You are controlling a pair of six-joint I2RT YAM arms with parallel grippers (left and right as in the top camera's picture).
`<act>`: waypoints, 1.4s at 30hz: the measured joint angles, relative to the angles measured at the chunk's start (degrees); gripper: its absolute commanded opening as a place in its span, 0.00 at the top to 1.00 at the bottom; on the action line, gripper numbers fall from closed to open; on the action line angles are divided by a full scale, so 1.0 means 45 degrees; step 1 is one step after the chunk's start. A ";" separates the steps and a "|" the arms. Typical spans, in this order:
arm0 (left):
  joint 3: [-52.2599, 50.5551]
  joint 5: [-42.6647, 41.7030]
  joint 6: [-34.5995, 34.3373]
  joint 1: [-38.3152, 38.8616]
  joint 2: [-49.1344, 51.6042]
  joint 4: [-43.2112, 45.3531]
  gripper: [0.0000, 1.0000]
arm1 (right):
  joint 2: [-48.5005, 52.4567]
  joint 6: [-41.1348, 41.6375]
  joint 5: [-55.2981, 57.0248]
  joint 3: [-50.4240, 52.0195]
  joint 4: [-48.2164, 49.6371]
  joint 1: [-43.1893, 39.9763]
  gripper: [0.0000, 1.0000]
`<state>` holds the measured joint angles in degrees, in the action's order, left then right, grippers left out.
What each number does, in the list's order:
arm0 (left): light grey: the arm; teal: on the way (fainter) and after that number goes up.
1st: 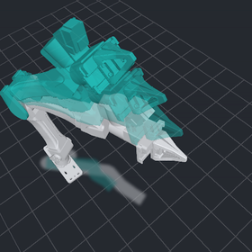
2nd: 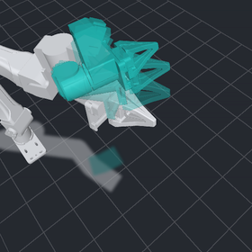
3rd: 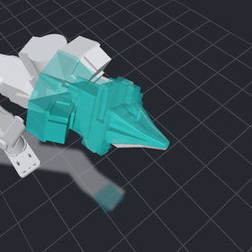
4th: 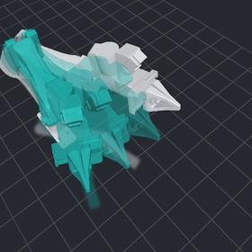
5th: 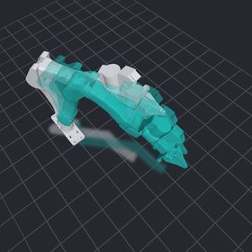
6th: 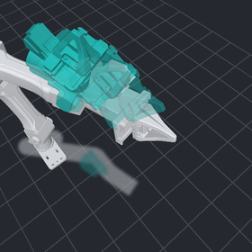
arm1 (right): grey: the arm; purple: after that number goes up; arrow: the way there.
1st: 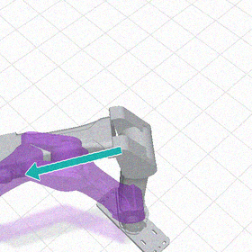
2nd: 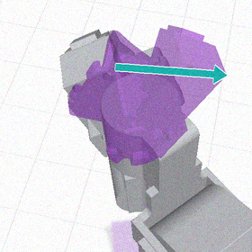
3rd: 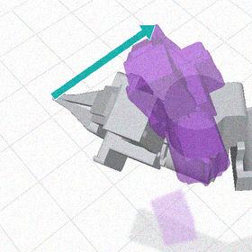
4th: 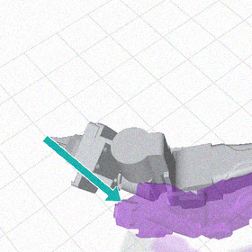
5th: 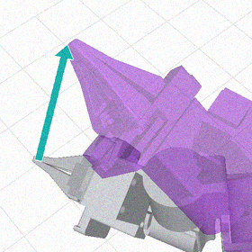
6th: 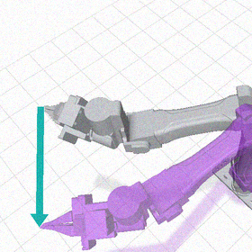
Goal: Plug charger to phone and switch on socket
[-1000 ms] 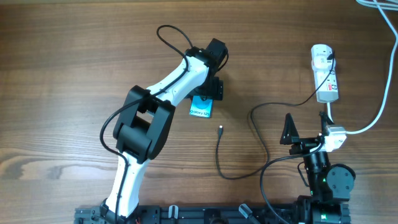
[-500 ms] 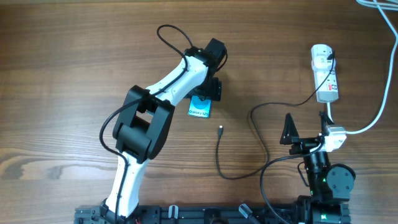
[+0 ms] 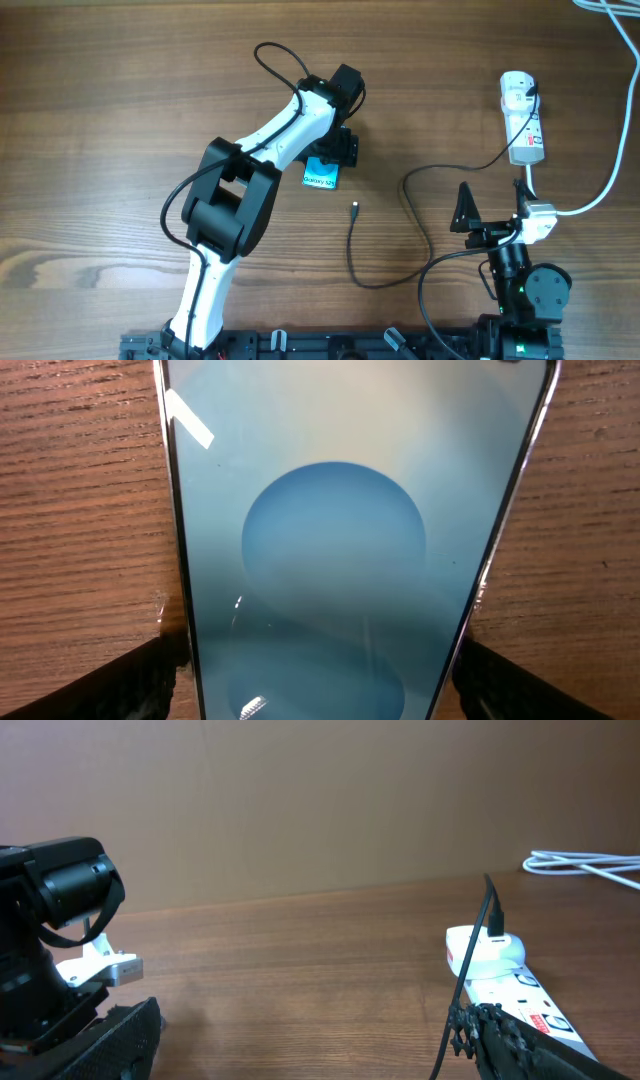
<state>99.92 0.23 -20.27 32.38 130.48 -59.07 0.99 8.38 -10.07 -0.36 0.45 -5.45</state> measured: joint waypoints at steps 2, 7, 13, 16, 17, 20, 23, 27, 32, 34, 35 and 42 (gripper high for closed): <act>0.0000 -0.0015 0.0005 0.0005 0.0000 -0.0005 0.12 | 0.0000 0.0005 0.0000 0.0000 0.0000 0.0000 0.00; 0.0000 -0.0024 0.0000 0.0039 0.0000 -0.0015 0.17 | 0.0000 0.0000 0.0000 0.0000 0.0000 0.0000 0.00; 0.0000 -0.0029 0.0005 0.0053 0.0000 -0.0083 0.27 | 0.0000 0.0005 0.0000 0.0000 0.0000 0.0000 0.00; 0.0000 -0.0034 0.0005 0.0049 -0.0010 -0.0117 0.34 | 0.0000 0.0000 0.0000 0.0000 0.0000 0.0000 0.00; 0.0000 -0.0039 0.0000 0.0049 -0.0019 -0.0155 0.34 | 0.0000 0.0000 0.0000 0.0000 0.0000 0.0000 0.00; 0.0000 -0.0068 0.0000 0.0049 -0.0024 -0.0267 0.34 | 0.0000 0.0000 0.0000 0.0000 0.0000 0.0000 0.00; -0.0005 -0.0121 0.0005 0.0049 -0.0049 -0.0355 0.37 | 0.0000 0.0000 0.0000 0.0000 0.0000 0.0000 0.00; -0.0165 -0.0136 0.0000 0.0044 -0.0189 -0.0432 0.36 | 0.0000 0.0000 0.0000 0.0000 0.0000 0.0000 0.00; -0.0476 -0.0330 -0.0194 -0.0160 -0.0515 -0.0665 0.33 | 0.0000 0.0000 0.0000 0.0000 0.0000 0.0000 0.00; -0.0534 -0.0685 -0.0291 -0.0452 -0.0821 -0.0665 0.33 | 0.0000 0.0005 0.0000 0.0000 0.0000 0.0000 0.00; -0.0549 -0.0860 -0.0335 -0.0622 -0.0996 -0.0641 0.33 | 0.0000 0.0000 0.0000 0.0000 0.0000 0.0000 0.00; -0.0549 -0.4080 -0.0325 -0.2778 -0.2594 -0.0568 0.33 | 0.0000 0.0000 0.0000 0.0000 0.0000 0.0000 0.00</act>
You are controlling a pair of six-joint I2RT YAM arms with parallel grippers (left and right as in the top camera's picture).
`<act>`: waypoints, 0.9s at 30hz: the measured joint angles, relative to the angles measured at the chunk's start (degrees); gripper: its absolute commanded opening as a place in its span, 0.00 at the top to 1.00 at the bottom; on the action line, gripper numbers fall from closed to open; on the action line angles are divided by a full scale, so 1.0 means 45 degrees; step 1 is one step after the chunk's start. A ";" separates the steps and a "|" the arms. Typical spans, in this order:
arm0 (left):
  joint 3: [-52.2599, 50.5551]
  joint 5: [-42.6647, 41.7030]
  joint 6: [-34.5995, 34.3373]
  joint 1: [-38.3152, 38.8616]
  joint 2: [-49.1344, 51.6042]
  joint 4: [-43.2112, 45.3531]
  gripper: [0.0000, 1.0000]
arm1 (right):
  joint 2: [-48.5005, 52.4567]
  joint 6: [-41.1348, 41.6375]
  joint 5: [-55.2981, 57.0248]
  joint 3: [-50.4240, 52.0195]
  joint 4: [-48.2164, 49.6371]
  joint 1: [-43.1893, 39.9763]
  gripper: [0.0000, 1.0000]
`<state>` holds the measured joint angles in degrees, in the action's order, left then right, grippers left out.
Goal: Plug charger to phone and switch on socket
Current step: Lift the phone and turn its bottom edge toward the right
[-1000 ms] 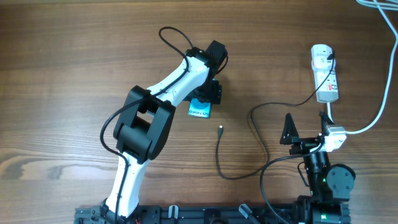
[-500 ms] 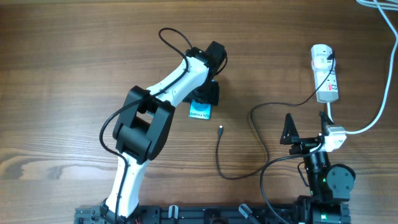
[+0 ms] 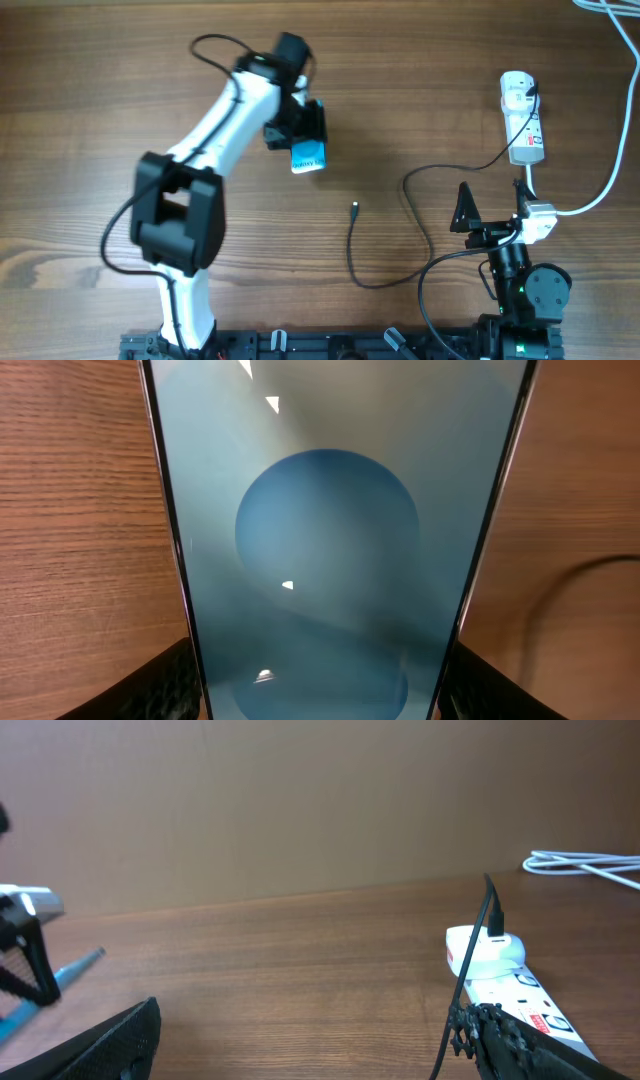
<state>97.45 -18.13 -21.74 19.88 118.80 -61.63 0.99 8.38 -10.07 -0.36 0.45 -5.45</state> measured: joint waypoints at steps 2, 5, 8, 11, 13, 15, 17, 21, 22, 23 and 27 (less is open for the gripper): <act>0.0000 -0.1015 0.0141 -0.0491 -0.0044 -0.0010 0.33 | 0.0000 0.0000 0.0000 0.0000 0.0000 0.0000 0.00; 0.0000 -0.2900 0.0617 -0.1209 -0.0044 -0.0010 0.34 | 0.0000 0.0000 0.0000 0.0000 0.0000 0.0005 0.00; 0.0000 -0.4250 0.1030 -0.1598 -0.0044 -0.0010 0.34 | 0.0000 0.0000 0.0000 0.0000 0.0000 0.0000 0.00; 0.0000 -0.5037 0.1277 -0.1700 -0.0044 -0.0010 0.37 | 0.0000 0.0000 0.0000 0.0000 0.0000 0.0000 0.00; 0.0000 -0.5309 0.1447 -0.1690 -0.0044 -0.0019 0.37 | 0.0000 0.0000 0.0000 0.0000 0.0000 0.0000 0.00; 0.0000 -0.5508 0.1603 -0.1661 -0.0044 -0.0117 0.37 | 0.0000 0.0000 0.0000 0.0000 0.0000 0.0000 0.00; -0.0015 -0.5610 0.1797 -0.1593 -0.0044 -0.0398 0.38 | 0.0000 0.0000 0.0000 0.0000 0.0000 0.0000 0.00; -0.0272 -0.5727 0.2331 -0.1394 -0.0044 -0.0787 0.37 | 0.0000 0.0000 0.0000 0.0000 0.0000 0.0000 0.00; -0.0461 -0.5736 0.2448 -0.1307 -0.0044 -0.0787 0.37 | 0.0000 0.0000 0.0000 0.0000 0.0000 0.0000 0.00; -0.0612 -0.5756 0.2501 -0.1248 -0.0044 -0.0777 0.37 | 0.0000 0.0000 0.0000 0.0000 0.0000 0.0000 0.00; -0.1486 -0.5809 0.2691 -0.1001 -0.0044 -0.0670 0.37 | 0.0000 0.0000 0.0000 0.0000 0.0000 0.0000 0.00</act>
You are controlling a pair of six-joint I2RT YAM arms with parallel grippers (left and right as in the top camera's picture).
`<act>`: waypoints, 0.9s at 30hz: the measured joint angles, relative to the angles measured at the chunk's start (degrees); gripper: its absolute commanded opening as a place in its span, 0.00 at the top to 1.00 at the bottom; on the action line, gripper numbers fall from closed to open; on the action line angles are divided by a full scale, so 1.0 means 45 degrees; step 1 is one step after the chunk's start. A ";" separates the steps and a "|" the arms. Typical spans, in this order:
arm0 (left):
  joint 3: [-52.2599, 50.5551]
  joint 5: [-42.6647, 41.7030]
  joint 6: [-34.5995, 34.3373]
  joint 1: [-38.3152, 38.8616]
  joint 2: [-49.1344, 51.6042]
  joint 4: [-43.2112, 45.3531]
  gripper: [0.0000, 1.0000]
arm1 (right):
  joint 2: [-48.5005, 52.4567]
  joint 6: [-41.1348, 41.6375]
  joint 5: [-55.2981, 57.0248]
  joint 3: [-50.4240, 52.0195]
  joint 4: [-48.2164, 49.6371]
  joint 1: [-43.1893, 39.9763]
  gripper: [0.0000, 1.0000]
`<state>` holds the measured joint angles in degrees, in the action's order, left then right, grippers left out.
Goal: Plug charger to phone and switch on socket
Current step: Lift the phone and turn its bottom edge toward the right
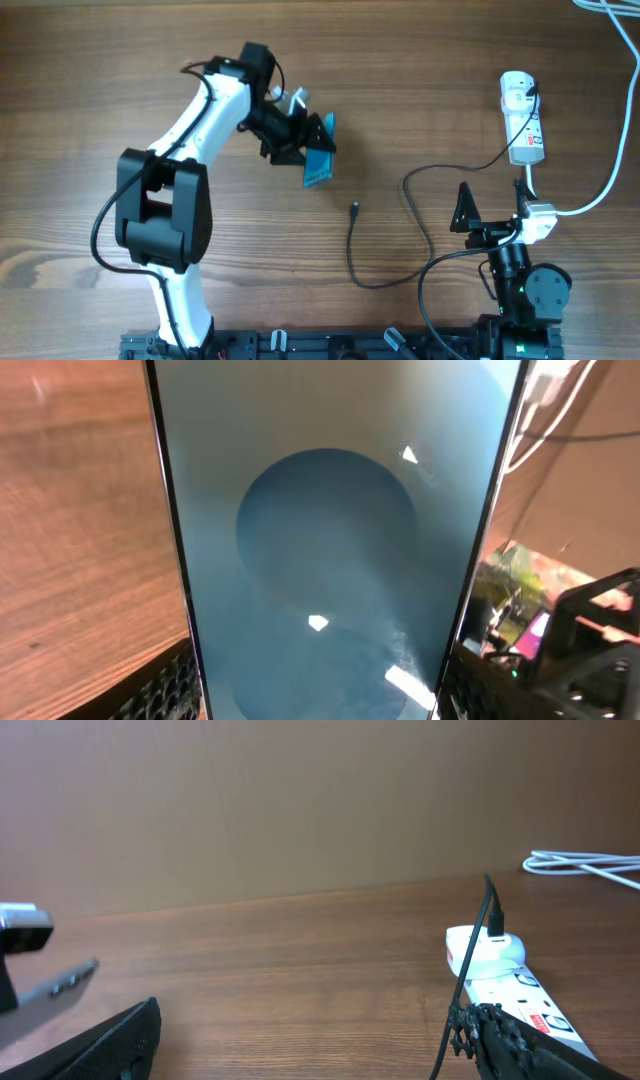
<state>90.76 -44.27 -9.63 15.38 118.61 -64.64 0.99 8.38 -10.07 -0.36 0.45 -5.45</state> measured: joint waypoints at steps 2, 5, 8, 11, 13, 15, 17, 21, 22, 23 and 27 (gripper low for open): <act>-0.0359 -0.0185 0.0049 0.0024 0.0000 -0.0005 0.38 | 0.0000 0.0000 0.0000 0.0000 0.0000 0.0000 0.00; -0.0588 -0.0495 0.0087 0.0024 0.0000 -0.0010 0.38 | 0.0000 0.0000 0.0000 0.0000 0.0000 0.0000 0.00; -0.0593 -0.0971 0.0097 0.0024 0.0000 -0.0005 0.38 | 0.0000 0.0000 0.0000 0.0000 0.0000 0.0000 0.00; -0.0593 -0.1418 0.0126 0.0044 0.0000 -0.0131 0.37 | 0.0000 0.0005 0.0000 0.0000 0.0000 0.0000 0.00; -0.0593 -0.1647 0.0131 0.0121 0.0000 -0.0423 0.37 | 0.0000 0.0175 -0.0005 0.0000 0.0000 0.0000 0.00; -0.0593 -0.1758 0.0136 0.0228 0.0000 -0.0588 0.38 | 0.0000 0.0248 -0.0005 0.0000 0.0000 0.0000 0.00; -0.0593 -0.1821 0.0126 0.0350 0.0000 -0.0782 0.40 | 0.0000 0.0340 -0.0005 0.0000 0.0000 0.0000 0.00; -0.0593 -0.2025 -0.0204 0.0549 0.0000 -0.1098 0.43 | 0.0000 0.0423 -0.0005 0.0000 0.0000 0.0000 0.00; -0.0593 -0.2059 -0.0379 0.0563 0.0000 -0.1146 0.43 | 0.0000 0.0423 -0.0005 0.0000 0.0000 0.0000 0.00; -0.0593 -0.2103 -0.0704 0.0563 0.0000 -0.1185 0.44 | 0.0000 0.0423 -0.0005 0.0000 0.0000 0.0000 0.00; -0.0597 -0.2157 -0.2040 0.0563 0.0000 -0.1234 0.53 | 0.0000 0.0427 -0.0005 0.0000 0.0000 0.0000 0.00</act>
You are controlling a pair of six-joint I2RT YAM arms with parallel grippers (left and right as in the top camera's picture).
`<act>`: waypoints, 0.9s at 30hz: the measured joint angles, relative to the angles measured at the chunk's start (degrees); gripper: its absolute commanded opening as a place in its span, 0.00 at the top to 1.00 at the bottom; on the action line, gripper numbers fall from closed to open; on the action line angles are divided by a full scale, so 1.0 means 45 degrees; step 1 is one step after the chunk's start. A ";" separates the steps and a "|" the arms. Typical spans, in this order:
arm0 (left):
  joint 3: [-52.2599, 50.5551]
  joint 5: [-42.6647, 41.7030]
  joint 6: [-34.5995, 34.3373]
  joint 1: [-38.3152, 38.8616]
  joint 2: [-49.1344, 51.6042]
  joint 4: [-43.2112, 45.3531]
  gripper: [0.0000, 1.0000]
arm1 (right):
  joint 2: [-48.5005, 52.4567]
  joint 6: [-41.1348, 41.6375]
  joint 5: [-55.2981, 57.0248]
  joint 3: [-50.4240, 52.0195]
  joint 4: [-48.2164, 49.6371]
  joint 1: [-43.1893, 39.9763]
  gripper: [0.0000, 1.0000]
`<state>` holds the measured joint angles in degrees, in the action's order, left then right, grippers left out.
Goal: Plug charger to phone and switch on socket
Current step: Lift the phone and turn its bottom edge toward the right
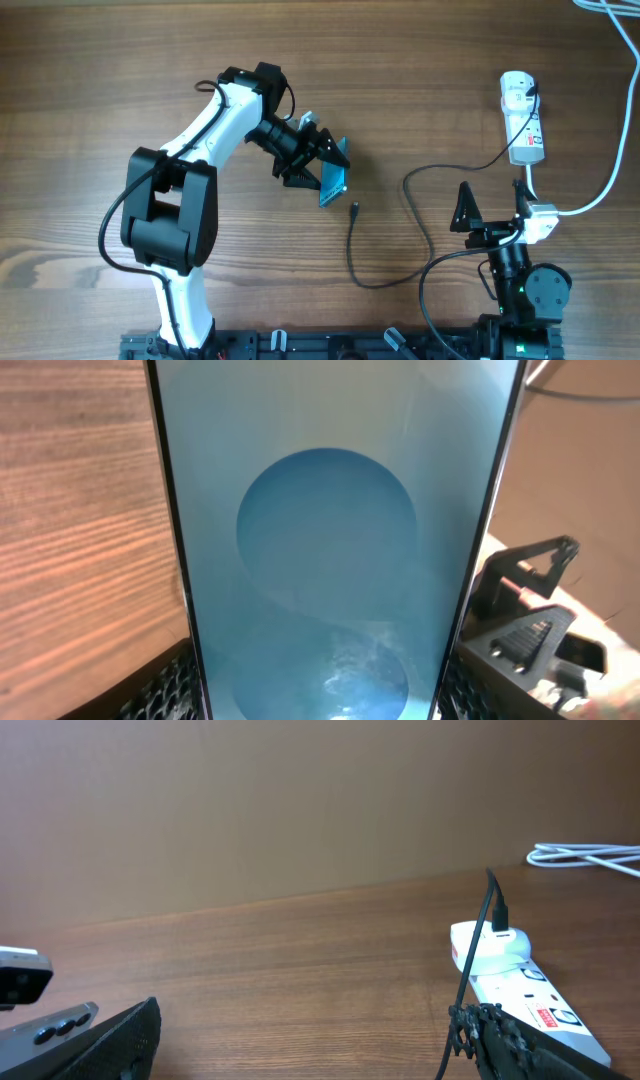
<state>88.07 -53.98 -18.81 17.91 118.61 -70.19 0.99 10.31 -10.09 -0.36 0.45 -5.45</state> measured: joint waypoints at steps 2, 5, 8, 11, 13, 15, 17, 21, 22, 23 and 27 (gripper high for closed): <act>0.0000 -0.0010 -0.0680 0.0000 0.0000 -0.0102 0.54 | 0.0000 0.0000 0.0000 0.0000 0.0000 0.0000 0.00; 0.0000 -0.0287 -0.1273 0.0000 0.0000 -0.0272 0.53 | 0.0000 0.0000 0.0000 0.0000 0.0000 0.0000 0.00; -0.0005 -0.0957 -0.1574 0.0000 0.0000 -0.0432 0.52 | 0.0000 -0.0005 0.0000 0.0000 0.0000 0.0000 0.00; -0.0005 -0.1821 -0.1715 0.0000 0.0000 -0.0612 0.45 | 0.0000 0.0000 0.0000 0.0000 0.0000 0.0000 0.00; -0.0005 -0.2482 -0.1797 0.0000 0.0000 -0.0661 0.44 | 0.0000 0.0000 0.0000 0.0000 0.0000 0.0000 0.00; -0.0005 -0.3050 -0.1817 0.0000 0.0000 -0.0661 0.44 | 0.0000 0.0000 0.0000 0.0000 0.0000 0.0000 0.00; -0.0005 -0.3434 -0.1855 0.0000 0.0000 -0.0656 0.45 | 0.0000 0.0000 0.0000 0.0000 0.0000 0.0005 0.00; -0.0005 -0.3866 -0.1899 0.0000 0.0000 -0.0656 0.54 | 0.0000 0.0000 0.0000 0.0000 0.0000 0.0000 0.00; 0.0000 -0.3944 -0.1899 0.0000 0.0000 -0.0656 0.57 | 0.0000 0.0000 0.0000 0.0000 0.0000 0.0000 0.00; -0.0005 -0.3993 -0.1899 0.0000 0.0000 -0.0661 0.60 | 0.0000 0.0000 0.0000 0.0000 0.0000 0.0000 0.00; -0.0005 -0.4289 -0.1899 0.0000 0.0000 -0.0661 0.57 | 0.0000 0.0000 0.0000 0.0000 0.0000 0.0000 0.01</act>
<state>88.05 -73.28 -27.35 17.91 118.61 -73.17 0.99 10.31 -10.09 -0.36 0.45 -5.45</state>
